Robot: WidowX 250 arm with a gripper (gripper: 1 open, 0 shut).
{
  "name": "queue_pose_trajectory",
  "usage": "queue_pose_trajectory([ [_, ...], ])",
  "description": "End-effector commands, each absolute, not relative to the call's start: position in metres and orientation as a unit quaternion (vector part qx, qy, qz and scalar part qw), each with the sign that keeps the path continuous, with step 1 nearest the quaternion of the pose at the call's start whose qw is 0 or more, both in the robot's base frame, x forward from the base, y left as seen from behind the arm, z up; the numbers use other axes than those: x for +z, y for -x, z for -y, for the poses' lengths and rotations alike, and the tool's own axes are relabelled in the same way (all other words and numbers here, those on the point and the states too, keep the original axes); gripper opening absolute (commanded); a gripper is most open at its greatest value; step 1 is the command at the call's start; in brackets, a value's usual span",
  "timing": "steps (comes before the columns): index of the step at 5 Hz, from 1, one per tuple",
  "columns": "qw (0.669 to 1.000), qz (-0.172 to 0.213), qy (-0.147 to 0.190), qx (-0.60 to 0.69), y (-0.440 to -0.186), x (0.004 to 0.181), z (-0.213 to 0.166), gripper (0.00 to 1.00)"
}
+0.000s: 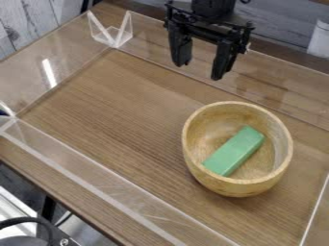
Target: Remove the green block from inside the brown bowl and put it on the table
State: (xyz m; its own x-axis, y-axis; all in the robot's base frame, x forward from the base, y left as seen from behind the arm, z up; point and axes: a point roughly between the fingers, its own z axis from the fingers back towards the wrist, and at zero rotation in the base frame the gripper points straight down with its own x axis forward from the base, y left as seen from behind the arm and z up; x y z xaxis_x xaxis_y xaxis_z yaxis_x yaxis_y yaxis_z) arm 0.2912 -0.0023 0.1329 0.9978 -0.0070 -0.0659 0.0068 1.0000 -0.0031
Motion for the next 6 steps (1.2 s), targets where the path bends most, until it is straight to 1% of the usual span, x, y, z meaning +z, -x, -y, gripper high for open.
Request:
queue_pose_trajectory([
  [1,0.999,-0.044,0.005,-0.017,-0.285,0.124,0.012,1.00],
  [2,0.997,-0.057,0.010,-0.046,-0.272,0.112,0.029,1.00],
  [3,0.995,-0.054,0.014,-0.077,-0.264,0.100,0.046,1.00],
  [5,0.992,-0.054,0.014,-0.114,-0.263,0.078,0.079,1.00],
  [6,0.990,-0.050,0.016,-0.130,-0.264,0.068,0.087,1.00],
])
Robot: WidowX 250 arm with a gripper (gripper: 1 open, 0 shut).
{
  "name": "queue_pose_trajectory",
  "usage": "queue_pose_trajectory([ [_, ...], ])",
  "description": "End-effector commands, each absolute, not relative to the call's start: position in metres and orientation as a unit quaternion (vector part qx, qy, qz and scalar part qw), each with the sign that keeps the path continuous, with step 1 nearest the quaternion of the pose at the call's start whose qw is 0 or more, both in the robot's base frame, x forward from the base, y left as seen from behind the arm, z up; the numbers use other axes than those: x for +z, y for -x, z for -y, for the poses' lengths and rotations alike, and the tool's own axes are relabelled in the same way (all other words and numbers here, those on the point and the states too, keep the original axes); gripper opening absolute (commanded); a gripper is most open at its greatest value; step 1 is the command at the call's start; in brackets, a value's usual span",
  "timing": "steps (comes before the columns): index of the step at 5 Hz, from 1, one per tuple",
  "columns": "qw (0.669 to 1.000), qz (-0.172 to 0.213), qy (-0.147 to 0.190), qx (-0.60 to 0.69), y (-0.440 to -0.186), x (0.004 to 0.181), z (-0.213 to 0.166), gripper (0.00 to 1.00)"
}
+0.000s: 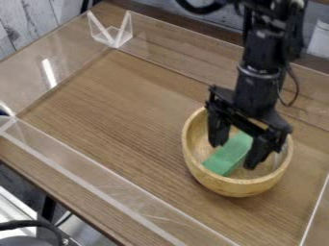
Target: Remove the green block from inside the brown bowl and put it on the table
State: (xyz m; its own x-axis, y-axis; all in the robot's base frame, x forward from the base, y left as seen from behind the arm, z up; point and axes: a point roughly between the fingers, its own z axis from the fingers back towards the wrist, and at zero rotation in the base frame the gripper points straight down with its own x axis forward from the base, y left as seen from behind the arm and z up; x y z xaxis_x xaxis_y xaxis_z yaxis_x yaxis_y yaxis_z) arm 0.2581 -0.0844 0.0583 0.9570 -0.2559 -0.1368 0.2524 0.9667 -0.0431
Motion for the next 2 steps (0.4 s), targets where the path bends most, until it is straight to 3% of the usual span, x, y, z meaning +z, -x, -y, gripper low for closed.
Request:
queue_pose_trajectory([
  [1,0.990,-0.034,0.018,-0.136,-0.2656,0.0618,0.0884,1.00],
  [2,0.991,-0.017,0.022,-0.134,-0.2667,0.0642,0.0857,1.00],
])
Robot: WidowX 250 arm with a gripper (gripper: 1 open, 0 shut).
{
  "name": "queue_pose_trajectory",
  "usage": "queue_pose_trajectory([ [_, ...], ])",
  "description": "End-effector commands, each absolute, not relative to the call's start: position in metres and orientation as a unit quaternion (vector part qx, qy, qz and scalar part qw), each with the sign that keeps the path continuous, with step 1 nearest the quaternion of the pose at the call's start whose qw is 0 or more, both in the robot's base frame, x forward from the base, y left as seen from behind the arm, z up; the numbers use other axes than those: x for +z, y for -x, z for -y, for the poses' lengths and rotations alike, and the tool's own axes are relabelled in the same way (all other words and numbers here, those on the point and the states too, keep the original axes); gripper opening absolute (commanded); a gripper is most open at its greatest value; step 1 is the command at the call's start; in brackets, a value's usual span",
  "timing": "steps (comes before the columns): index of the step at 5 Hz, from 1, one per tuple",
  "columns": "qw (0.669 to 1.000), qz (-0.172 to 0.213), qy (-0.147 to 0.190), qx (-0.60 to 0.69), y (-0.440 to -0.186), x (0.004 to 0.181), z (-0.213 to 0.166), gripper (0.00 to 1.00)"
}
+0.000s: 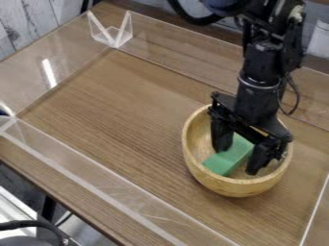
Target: Remove the green block from inside the brown bowl and put it on the table
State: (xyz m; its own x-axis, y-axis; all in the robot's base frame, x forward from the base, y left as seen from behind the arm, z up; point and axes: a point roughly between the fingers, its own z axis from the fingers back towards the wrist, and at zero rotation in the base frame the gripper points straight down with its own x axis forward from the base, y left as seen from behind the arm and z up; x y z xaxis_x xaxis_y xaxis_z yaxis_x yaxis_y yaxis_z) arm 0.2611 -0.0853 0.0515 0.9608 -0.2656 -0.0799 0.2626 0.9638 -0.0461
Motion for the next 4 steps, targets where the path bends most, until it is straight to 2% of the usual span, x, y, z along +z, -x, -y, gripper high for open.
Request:
queue_pose_trajectory([
  [1,0.991,-0.001,0.024,-0.130,-0.267,0.069,0.083,1.00],
  [4,0.992,0.024,0.028,-0.123,-0.266,0.081,0.082,1.00],
])
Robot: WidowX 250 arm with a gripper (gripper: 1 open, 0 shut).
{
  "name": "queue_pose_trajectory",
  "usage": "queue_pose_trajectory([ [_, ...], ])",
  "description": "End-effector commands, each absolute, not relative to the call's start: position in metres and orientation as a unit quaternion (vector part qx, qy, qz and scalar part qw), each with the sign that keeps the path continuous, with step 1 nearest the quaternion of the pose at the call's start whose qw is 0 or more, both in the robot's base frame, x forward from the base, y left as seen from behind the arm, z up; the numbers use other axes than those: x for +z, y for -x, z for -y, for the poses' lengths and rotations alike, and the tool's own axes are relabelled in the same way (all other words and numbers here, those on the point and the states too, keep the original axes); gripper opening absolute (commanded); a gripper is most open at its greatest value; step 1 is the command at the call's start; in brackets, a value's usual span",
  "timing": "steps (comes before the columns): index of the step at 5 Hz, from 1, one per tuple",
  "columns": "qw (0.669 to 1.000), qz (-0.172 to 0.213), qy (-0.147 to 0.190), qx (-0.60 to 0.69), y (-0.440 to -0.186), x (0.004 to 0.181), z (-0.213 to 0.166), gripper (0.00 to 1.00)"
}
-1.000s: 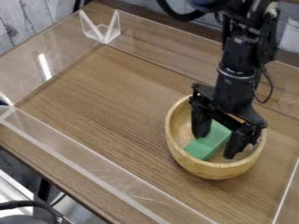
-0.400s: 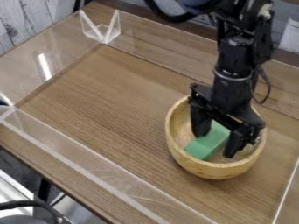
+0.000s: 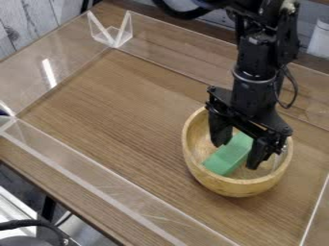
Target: Remove the green block from inside the brown bowl and put it on the table
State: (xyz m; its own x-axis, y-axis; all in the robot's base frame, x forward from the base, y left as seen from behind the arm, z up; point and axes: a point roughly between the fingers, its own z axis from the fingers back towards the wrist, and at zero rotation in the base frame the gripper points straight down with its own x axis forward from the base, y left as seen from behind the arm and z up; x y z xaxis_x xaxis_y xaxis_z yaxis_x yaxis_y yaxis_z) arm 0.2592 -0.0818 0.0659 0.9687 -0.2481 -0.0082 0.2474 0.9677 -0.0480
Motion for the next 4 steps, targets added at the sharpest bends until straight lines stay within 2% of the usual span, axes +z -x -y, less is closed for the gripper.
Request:
queue_pose_trajectory([
  [1,0.992,0.023,0.028,-0.124,-0.266,0.076,0.082,1.00],
  [3,0.992,0.019,0.029,-0.123,-0.267,0.066,0.082,1.00],
  [4,0.992,0.021,0.029,-0.122,-0.266,0.069,0.082,1.00],
])
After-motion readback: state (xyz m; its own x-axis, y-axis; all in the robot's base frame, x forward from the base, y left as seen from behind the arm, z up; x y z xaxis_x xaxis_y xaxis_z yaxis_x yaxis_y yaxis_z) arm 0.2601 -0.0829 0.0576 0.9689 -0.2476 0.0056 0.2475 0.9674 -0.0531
